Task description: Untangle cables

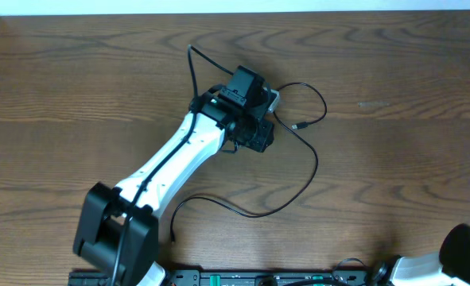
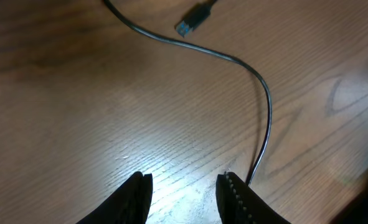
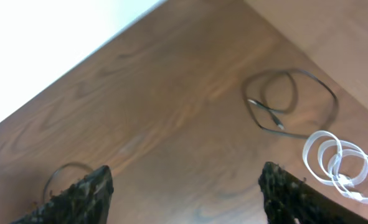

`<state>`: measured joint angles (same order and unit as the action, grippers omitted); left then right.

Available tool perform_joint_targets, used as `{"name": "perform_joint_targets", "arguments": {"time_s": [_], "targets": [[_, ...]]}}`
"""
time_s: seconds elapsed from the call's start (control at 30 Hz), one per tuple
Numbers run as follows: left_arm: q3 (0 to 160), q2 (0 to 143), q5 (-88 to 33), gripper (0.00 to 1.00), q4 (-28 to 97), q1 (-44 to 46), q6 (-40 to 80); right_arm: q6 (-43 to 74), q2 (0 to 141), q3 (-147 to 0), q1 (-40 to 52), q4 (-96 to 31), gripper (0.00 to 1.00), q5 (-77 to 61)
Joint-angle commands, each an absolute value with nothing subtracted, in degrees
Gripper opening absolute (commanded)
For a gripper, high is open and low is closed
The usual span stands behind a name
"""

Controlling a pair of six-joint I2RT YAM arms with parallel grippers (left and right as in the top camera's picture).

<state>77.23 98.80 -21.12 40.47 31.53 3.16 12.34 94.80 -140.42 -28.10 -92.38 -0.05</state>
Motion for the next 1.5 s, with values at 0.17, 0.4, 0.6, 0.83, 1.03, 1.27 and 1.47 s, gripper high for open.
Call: {"name": "perform_joint_targets", "arguments": {"time_s": [0.17, 0.4, 0.6, 0.83, 1.03, 1.27, 1.47], "targets": [[76.82, 93.97, -12.40, 0.38, 41.95, 31.31, 7.97, 6.11, 93.97, -137.01, -15.84, -92.09, 0.82, -0.71], [76.82, 88.31, -9.72, 0.38, 43.35, 29.08, 8.32, 8.25, 92.71, -126.06, -8.84, -84.60, 0.86, 8.73], [76.82, 83.11, -7.84, 0.38, 46.44, 24.80, 8.25, 10.66, 84.88, -108.18, -6.57, -74.02, 0.86, 13.34], [76.40, 78.89, -0.14, 0.38, 46.22, 23.42, 8.32, 8.95, 67.18, -76.14, -5.50, -52.45, 0.93, -1.61], [72.79, 74.87, 4.73, 0.38, 45.93, 23.42, 10.24, 13.76, 58.52, -58.24, -3.20, -44.58, 0.99, -0.32], [65.34, 67.96, 8.67, 0.38, 44.38, 23.42, 10.22, 15.84, 57.74, -49.56, -0.36, -45.43, 0.99, -1.30], [61.10, 62.48, 14.61, 0.38, 43.66, 23.42, 13.47, 15.79, 58.67, -48.95, 4.47, -44.99, 0.99, -4.93]]}}
